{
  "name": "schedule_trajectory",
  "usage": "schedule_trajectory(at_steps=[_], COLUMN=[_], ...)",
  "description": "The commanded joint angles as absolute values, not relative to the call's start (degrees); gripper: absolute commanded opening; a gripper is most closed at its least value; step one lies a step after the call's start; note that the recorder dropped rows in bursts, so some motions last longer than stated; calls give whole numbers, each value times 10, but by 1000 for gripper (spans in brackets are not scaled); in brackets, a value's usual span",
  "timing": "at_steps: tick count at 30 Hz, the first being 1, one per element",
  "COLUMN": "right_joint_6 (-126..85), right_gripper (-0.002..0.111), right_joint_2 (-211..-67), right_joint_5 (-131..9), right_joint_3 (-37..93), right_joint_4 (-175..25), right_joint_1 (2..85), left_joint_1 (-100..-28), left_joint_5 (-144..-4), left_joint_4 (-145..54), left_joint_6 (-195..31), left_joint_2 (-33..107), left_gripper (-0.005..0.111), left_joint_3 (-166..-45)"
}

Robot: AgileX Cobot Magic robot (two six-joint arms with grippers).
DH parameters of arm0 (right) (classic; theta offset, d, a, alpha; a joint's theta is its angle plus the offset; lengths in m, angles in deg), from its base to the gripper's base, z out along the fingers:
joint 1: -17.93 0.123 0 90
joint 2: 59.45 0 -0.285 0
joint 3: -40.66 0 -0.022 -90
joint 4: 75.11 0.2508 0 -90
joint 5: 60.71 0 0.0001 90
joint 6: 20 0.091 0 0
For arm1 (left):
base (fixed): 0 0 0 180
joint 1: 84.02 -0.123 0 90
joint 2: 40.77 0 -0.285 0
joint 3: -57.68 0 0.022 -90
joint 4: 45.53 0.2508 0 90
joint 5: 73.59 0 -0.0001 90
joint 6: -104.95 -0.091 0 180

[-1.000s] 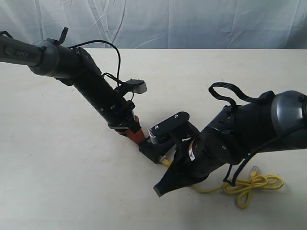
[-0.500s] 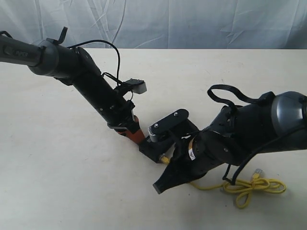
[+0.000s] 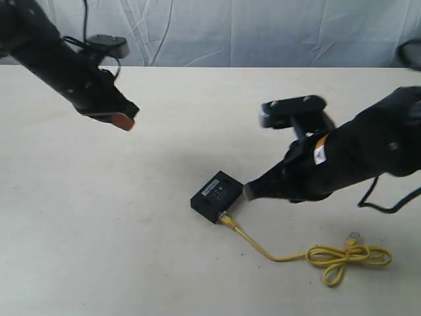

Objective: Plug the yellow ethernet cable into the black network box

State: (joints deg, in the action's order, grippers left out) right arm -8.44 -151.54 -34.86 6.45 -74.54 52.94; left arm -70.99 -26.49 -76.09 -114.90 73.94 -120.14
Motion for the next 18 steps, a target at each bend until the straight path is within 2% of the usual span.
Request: schedule_trajectory(at_steps=[1, 6, 9, 13, 18], right_joint_6=[-78, -70, -70, -70, -70], right_gripper=[0, 0, 0, 0, 0], right_joint_2=[-1408, -1270, -1111, -929, -793], right_joint_5=[-275, -249, -301, -328, -271], right_joint_3=[66, 65, 13, -69, -72], right_joint_4=[-743, -751, -765, -812, -810], right_joint_1=[458, 419, 419, 419, 419], left_joint_1=[-715, -714, -714, -714, -714], left_joint_5=[-366, -480, -556, -552, -558], left_joint_4=[-701, -706, -704, -704, -704], left_joint_6=[-1105, -1097, -1095, -1097, -1097], left_joint_2=[568, 375, 190, 39, -41], left_gripper=[0, 0, 0, 0, 0], left_joint_3=[-1078, -921, -805, -742, -738])
